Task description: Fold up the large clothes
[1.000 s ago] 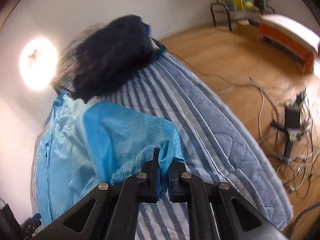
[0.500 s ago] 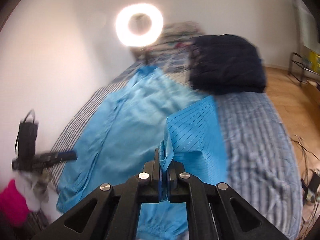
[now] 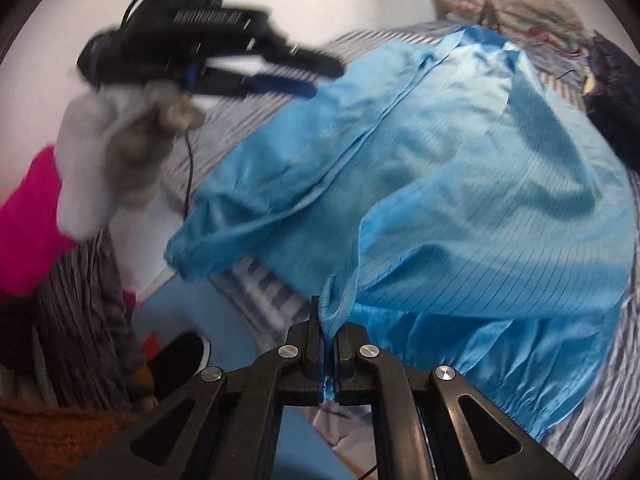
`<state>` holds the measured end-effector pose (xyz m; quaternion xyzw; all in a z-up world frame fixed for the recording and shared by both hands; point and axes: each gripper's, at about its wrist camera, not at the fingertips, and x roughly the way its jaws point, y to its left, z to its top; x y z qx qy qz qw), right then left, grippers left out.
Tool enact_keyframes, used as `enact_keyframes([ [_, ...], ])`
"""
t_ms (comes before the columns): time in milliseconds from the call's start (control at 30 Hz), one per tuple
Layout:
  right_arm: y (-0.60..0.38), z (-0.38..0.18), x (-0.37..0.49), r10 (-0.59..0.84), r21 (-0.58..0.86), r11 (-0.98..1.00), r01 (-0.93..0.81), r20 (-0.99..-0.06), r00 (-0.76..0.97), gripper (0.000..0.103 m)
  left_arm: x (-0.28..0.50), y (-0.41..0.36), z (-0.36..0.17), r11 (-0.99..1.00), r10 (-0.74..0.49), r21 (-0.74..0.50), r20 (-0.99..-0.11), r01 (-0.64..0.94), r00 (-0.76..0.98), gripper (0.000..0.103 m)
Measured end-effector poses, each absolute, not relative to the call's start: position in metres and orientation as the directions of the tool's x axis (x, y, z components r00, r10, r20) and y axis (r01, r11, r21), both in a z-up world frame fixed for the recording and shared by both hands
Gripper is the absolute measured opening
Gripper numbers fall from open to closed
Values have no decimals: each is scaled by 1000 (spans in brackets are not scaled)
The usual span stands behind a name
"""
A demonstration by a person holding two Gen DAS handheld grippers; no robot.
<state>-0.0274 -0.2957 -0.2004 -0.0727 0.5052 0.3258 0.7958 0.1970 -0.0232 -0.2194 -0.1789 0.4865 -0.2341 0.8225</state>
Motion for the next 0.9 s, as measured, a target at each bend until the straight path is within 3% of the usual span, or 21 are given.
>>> enact_keyframes([
  [367,-339,-170,-46,515,260,720,-644,-821,245,1,192,-53,-239,826,-564,-506,-755,249,335,49],
  [433,-350,-166,-47,527,279,728,-626,-812,251,9,191,-58,-239,824,-566,-504,-756,259,329,49],
  [467,-357,-165,-47,530,289,736,-612,-809,255,24,190,-60,-238,823,-566,-502,-756,265,328,49],
  [533,-371,-159,-47,573,338,732,-591,-775,266,36,189,-61,-238,823,-567,-500,-756,271,327,49],
  [600,-388,-148,-45,645,414,706,-574,-711,281,36,188,-63,-237,823,-567,-498,-757,274,326,49],
  [700,-419,-141,-35,662,471,736,-486,-650,373,44,185,-65,-241,821,-568,-501,-762,273,311,49],
  [900,-478,-179,5,549,539,824,-174,-685,478,45,169,-88,-257,755,-647,-594,-743,278,171,49],
])
